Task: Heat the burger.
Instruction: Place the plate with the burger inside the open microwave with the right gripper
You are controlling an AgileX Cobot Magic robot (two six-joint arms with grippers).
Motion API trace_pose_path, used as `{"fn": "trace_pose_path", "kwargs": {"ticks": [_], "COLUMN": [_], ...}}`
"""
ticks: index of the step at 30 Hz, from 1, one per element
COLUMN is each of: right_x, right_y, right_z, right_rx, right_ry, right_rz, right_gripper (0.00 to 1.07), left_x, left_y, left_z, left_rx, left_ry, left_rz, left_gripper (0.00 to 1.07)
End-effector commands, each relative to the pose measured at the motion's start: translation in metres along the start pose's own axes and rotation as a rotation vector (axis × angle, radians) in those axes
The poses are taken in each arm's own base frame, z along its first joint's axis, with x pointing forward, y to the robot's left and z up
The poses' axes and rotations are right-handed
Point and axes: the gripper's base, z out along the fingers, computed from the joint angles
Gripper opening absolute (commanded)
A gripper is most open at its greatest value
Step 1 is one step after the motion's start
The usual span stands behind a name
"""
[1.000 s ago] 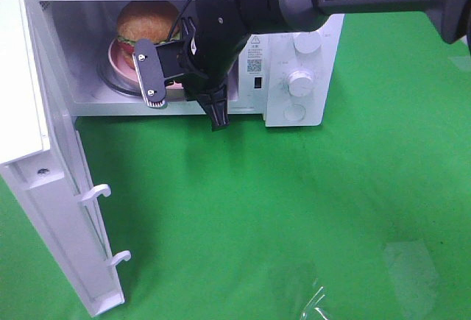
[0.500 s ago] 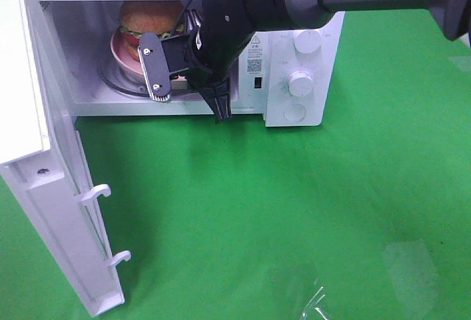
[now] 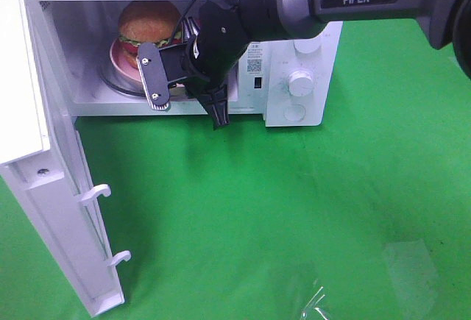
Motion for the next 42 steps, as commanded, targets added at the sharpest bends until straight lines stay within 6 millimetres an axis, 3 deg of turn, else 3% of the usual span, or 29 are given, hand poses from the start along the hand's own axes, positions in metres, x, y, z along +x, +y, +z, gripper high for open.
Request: {"fn": "trace_pose_path", "kwargs": {"ticks": [1, 7, 16, 32, 42], "right_x": [-0.008, -0.008, -0.008, -0.014, -0.017], "right_y": [-0.017, -0.017, -0.016, -0.007, 0.008], "right_z": [-0.008, -0.006, -0.005, -0.012, -0.032], "right_rx": [0.119, 0.13, 0.124, 0.071, 0.039], "right_ry": [-0.05, -0.061, -0.061, -0.055, -0.067], "right_rz": [0.011, 0.045, 0.08, 0.093, 0.073], "right_gripper": [0.03, 0.09, 0.41, 0.48, 0.64], "left_x": [0.0, 0.0, 0.0, 0.0, 0.0], "left_y": [0.0, 0.0, 0.0, 0.0, 0.0], "left_z": [0.0, 0.0, 0.0, 0.0, 0.0], "left_rx": [0.0, 0.0, 0.0, 0.0, 0.0], "left_ry": [-0.012, -0.012, -0.012, -0.012, -0.012], "left_rz": [-0.006, -0.006, -0.006, -0.006, -0.006], "left_gripper": [0.76, 0.76, 0.76, 0.76, 0.76]}}
